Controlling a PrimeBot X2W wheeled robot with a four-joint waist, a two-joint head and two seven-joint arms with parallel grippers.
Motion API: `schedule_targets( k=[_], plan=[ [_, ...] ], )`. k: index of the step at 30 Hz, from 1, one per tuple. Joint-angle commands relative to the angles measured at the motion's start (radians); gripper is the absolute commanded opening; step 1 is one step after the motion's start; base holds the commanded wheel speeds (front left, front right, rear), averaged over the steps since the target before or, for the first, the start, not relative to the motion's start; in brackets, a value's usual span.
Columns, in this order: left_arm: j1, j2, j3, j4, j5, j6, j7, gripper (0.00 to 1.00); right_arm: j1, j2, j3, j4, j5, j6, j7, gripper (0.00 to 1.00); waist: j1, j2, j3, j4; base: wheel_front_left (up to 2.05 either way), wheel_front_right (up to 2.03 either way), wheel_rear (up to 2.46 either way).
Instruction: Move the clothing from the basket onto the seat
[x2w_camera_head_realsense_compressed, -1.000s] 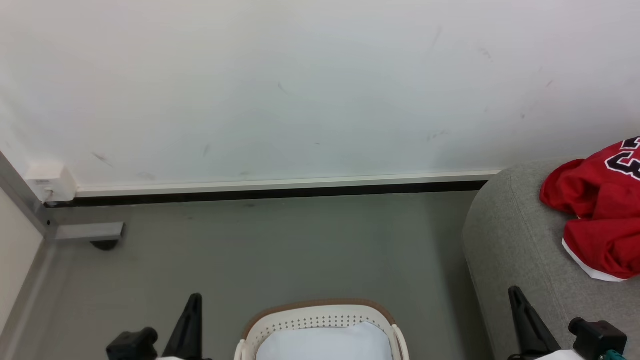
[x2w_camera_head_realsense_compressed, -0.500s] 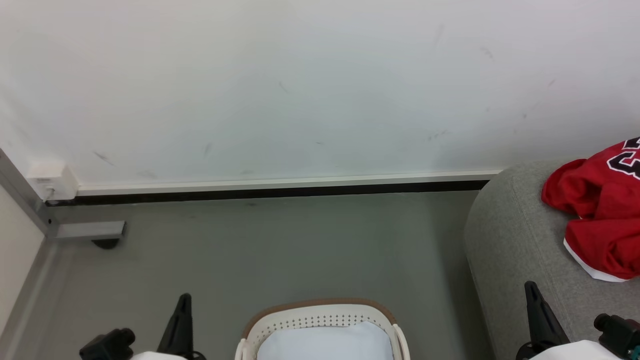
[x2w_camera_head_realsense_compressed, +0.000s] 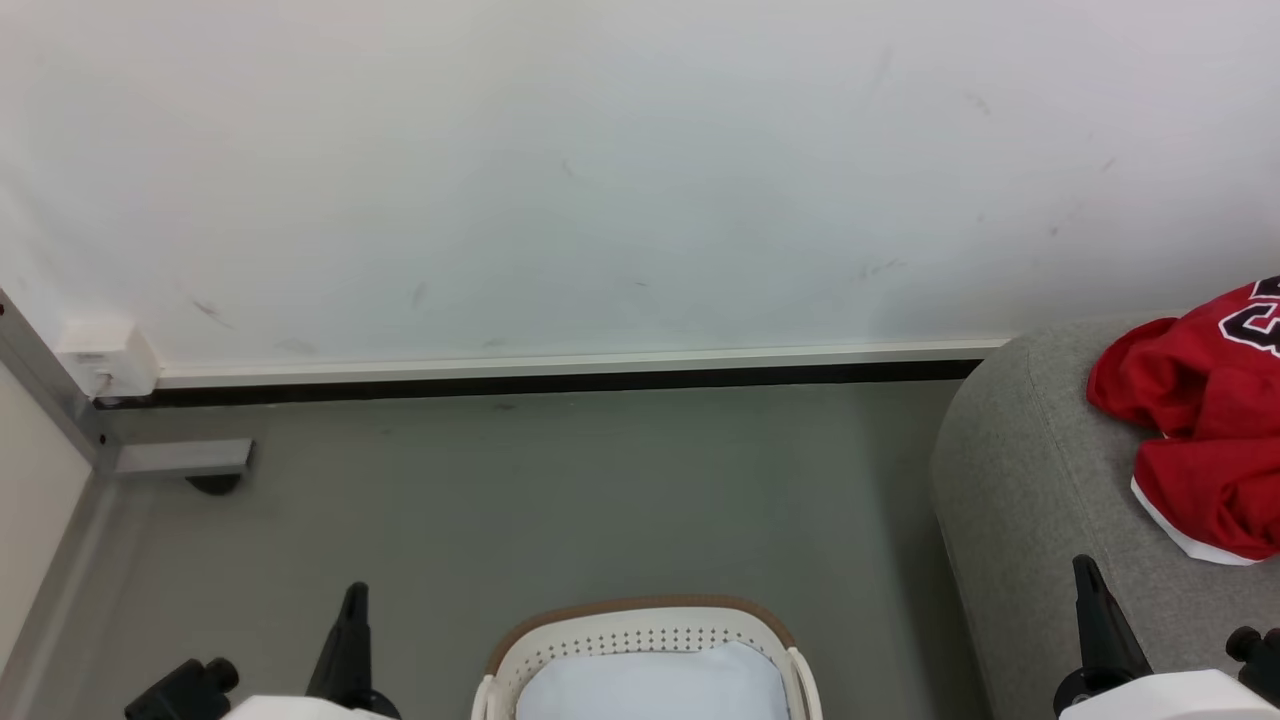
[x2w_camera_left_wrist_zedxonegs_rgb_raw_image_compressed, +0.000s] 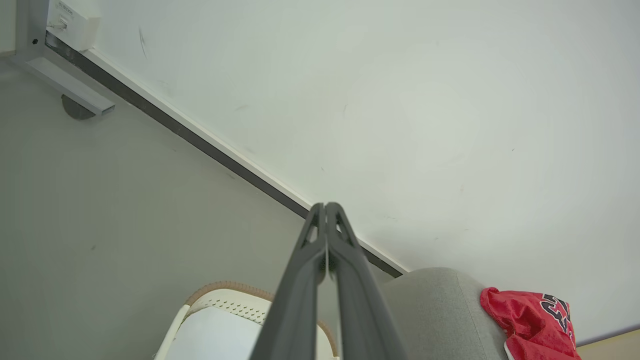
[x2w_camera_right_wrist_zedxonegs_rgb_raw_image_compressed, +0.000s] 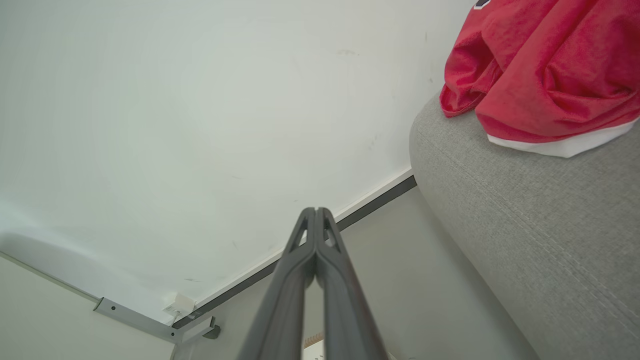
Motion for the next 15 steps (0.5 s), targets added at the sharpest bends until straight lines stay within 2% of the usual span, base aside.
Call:
schedule_targets(
  k=[1, 15],
  plan=[
    [-0.025, 0.004, 0.010, -0.016, -0.041, -0.006, 0.010, 0.00, -0.013, -0.002, -0.012, -0.019, 0.029, -0.001, 0.009, 0.00, 0.0000, 0.0000, 0.000, 0.000, 0.00, 0.00, 0.00],
    [-0.034, 0.005, 0.032, -0.023, -0.221, -0.013, 0.059, 0.00, -0.011, 0.009, -0.049, -0.040, 0.180, -0.001, 0.057, 0.00, 0.0000, 0.0000, 0.003, 0.004, 0.00, 0.00, 0.00]
  ],
)
